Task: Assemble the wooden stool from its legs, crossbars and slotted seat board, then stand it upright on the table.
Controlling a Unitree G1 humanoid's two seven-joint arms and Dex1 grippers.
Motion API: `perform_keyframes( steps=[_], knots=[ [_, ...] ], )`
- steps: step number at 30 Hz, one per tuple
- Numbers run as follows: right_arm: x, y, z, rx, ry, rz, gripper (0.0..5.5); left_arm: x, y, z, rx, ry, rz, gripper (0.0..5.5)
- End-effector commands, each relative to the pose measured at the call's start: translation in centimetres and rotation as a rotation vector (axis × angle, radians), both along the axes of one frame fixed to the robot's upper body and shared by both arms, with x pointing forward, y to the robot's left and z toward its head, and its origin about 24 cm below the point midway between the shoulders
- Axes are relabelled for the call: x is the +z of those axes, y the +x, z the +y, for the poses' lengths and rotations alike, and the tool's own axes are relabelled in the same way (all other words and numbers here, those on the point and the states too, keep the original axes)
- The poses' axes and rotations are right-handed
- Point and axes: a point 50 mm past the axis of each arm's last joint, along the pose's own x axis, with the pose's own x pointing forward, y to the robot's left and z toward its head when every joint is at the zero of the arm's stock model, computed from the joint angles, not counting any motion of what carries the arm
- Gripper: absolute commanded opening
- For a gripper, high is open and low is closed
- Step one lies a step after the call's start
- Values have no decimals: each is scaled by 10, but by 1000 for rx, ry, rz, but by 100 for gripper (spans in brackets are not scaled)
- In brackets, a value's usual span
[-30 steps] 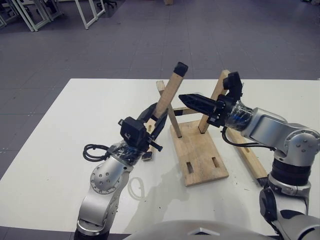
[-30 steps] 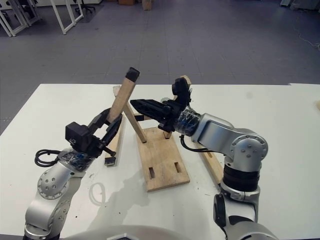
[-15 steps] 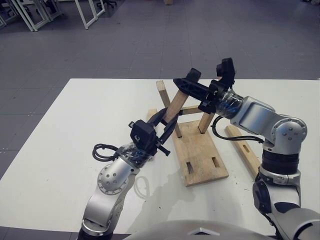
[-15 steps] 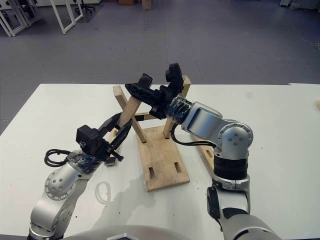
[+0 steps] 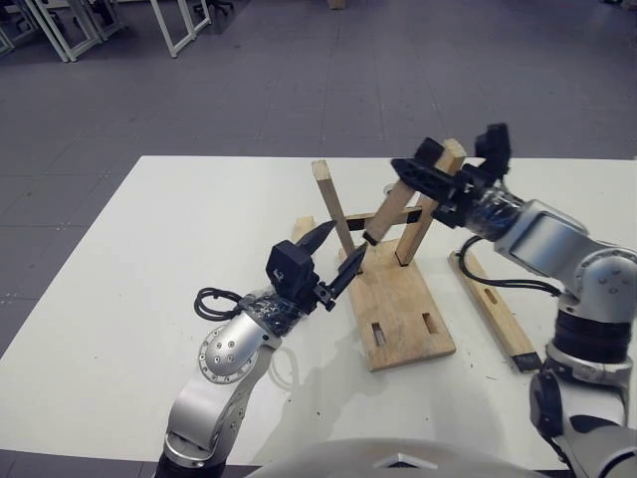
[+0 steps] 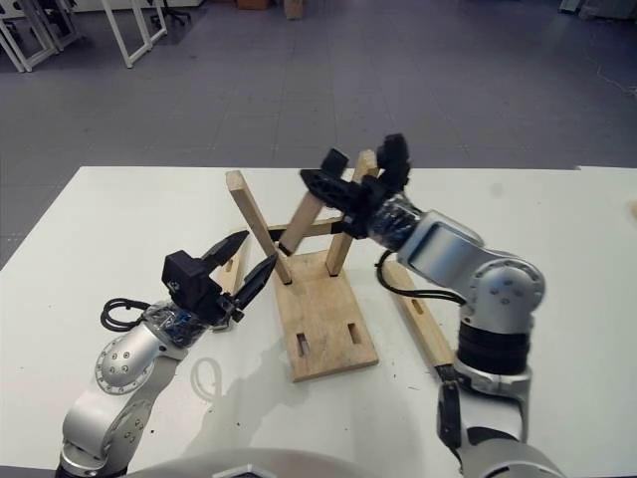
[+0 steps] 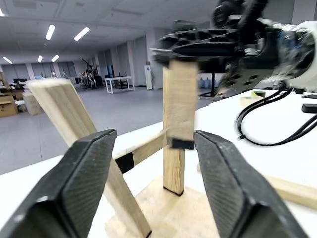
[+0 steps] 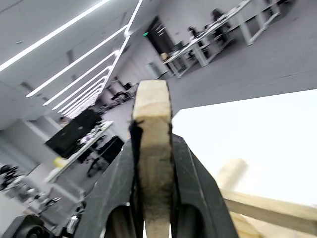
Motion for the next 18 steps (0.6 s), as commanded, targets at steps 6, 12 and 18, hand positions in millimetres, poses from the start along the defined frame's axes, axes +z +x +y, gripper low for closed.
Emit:
perform_keyframes(
  steps=[6,12,18],
  knots=[
    [-34,-17,-87,-204,-424,-144,40,-23,2,9,92,40,71,408],
    [-78,-26,-116,-346,-654,-144,40,-30,1,13,120,61,88,408],
    [-90,-32,-103,-377,-667,-153,40,-32,3,12,136,72,83,408]
  ],
)
